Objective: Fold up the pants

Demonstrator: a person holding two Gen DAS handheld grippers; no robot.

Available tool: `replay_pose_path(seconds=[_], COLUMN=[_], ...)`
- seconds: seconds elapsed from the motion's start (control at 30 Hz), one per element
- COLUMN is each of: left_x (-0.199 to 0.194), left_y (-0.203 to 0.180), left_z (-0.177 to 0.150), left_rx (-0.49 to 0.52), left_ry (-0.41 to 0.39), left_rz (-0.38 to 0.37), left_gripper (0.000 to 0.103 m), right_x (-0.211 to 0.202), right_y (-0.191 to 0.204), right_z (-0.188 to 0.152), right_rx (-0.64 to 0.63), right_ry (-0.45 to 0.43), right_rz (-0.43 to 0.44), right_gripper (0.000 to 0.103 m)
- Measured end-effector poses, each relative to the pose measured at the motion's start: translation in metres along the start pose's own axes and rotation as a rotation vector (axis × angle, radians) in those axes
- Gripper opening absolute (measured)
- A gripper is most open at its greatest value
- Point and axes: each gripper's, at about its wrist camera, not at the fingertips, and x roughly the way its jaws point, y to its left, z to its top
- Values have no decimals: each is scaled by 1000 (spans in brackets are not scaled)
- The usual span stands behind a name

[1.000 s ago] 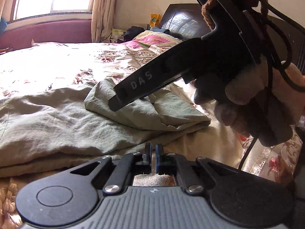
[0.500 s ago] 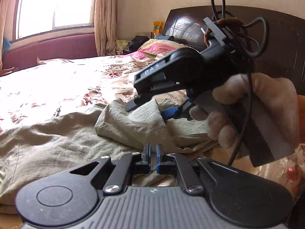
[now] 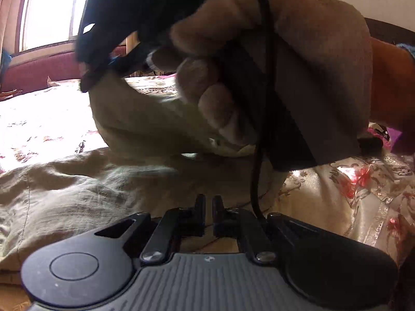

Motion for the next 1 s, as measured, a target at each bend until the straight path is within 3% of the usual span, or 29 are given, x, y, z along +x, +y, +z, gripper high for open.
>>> replay_pose_path(seconds=[0.1,0.2,0.33,0.47,0.6,0.7,0.83,0.93,1.0], left_x=[-4,-9,-11,-33,-51,-61,-78,-91,-94], left_y=[-3,-10,-12,-4,28,46,72,80,81], left_z=[-5,-16,-26,-16,-1,-3,-18,-31,-37], left_rx=[35,76,71,46,-85,-115,-123,-178,-201], left_ry=[29,60,108,64,29,39,88,80,68], left_rz=[10,16,2,43,99,180,284,286,278], left_gripper=[21,26,32,32,36,36,36,36,36], right_x=[38,43,20,-19,-26,-18,15,47,52], right_y=[43,75,55,14,-15,5,55,93,96], right_z=[-21,-57,-63,-58,-53,-47,-54,-73,-76], right_rx=[-220,-426,-367,-291,-253,-278,-408,-574,-595], right_ry=[228,295,253,189,181,144,177,243,238], right_rz=[109,117,77,11,-44,64,206,218,192], right_gripper=[14,33,37,41,43,43,45,45,45])
